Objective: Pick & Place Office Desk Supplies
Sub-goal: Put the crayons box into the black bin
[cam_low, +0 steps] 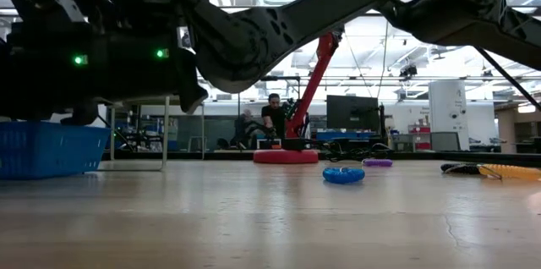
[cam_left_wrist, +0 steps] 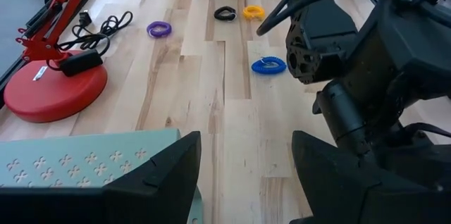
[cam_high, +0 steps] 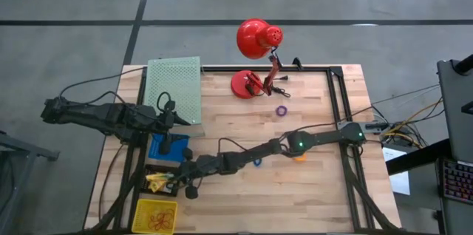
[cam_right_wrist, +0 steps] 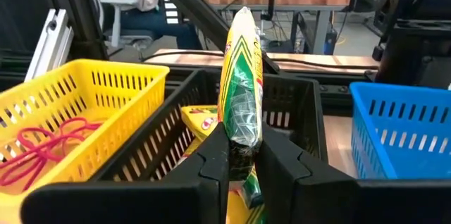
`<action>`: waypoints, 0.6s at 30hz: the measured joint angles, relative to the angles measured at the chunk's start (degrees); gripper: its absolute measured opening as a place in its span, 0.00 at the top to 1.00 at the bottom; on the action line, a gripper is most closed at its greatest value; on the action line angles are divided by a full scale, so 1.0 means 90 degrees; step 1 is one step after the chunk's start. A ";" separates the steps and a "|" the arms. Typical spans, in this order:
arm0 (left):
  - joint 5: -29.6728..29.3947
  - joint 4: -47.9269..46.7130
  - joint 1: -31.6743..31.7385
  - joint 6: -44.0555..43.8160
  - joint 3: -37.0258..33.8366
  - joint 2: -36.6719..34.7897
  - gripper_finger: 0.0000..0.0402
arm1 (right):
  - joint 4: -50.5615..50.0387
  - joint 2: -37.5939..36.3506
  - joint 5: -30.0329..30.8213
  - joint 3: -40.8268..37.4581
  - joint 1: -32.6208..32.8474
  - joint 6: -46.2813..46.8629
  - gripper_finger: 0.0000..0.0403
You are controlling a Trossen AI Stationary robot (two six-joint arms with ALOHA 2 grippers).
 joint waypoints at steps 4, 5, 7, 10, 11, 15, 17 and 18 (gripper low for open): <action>0.0000 0.0002 0.0001 0.0000 0.0001 0.0000 0.43 | -0.0014 -0.0005 0.0000 0.0000 0.0000 0.0020 0.88; 0.0000 0.0002 0.0001 0.0000 -0.0001 0.0000 0.43 | -0.0013 -0.0014 0.0000 0.0000 0.0000 0.0021 0.88; 0.0000 0.0002 0.0001 0.0000 0.0001 0.0000 0.43 | -0.0012 -0.0017 0.0001 0.0000 0.0000 0.0058 0.86; 0.0000 0.0002 0.0002 0.0000 -0.0001 0.0000 0.43 | -0.0013 -0.0017 0.0000 0.0000 0.0000 0.0202 0.82; 0.0000 0.0002 0.0002 0.0000 -0.0001 0.0000 0.43 | -0.0013 -0.0017 0.0000 0.0000 0.0000 0.0211 0.80; 0.0000 0.0002 0.0000 0.0000 -0.0001 0.0000 0.43 | -0.0011 -0.0027 0.0002 0.0000 0.0000 0.0163 0.74; 0.0000 0.0002 0.0000 0.0000 0.0001 0.0000 0.43 | -0.0011 -0.0029 0.0002 0.0000 0.0000 0.0160 0.72; 0.0000 0.0002 0.0000 0.0000 0.0001 0.0000 0.43 | -0.0011 -0.0029 0.0002 0.0000 0.0000 0.0161 0.71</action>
